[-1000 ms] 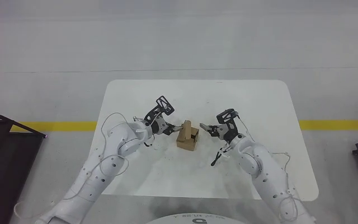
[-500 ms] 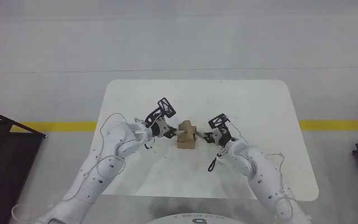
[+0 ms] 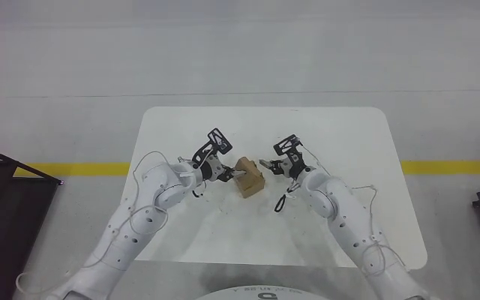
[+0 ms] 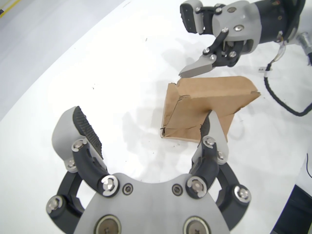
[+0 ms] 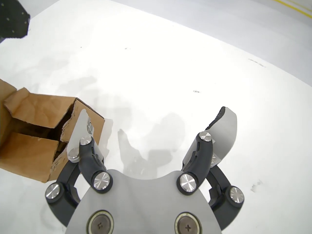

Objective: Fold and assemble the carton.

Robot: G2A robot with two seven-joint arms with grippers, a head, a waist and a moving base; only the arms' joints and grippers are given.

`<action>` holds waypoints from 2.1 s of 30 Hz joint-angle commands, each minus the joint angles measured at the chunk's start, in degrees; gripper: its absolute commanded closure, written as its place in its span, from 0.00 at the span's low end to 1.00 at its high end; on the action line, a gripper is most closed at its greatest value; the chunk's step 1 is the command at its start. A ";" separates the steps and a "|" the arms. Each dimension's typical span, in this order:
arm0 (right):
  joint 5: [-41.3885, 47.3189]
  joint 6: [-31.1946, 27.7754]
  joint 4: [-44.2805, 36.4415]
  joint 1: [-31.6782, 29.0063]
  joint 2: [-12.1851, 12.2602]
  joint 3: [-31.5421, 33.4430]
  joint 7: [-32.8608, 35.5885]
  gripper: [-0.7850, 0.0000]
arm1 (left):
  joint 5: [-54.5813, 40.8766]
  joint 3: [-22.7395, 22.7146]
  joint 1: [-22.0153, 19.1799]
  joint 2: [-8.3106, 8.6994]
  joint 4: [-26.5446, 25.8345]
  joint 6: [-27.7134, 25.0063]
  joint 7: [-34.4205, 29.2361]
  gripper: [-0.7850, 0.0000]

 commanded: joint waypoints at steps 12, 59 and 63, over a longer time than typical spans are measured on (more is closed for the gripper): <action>-3.33 -8.77 2.01 6.56 -0.66 -5.09 4.85 0.00 | -0.67 -0.12 -1.16 -0.07 1.19 0.28 0.22 0.00; -1.93 -11.92 -4.29 -3.39 1.93 6.51 -0.57 0.00 | 1.19 7.40 -8.87 -2.73 11.86 2.10 0.27 0.00; -2.10 -11.66 -3.87 -3.53 1.92 6.01 0.00 0.00 | 1.26 7.43 -8.85 -2.77 11.90 2.04 0.15 0.00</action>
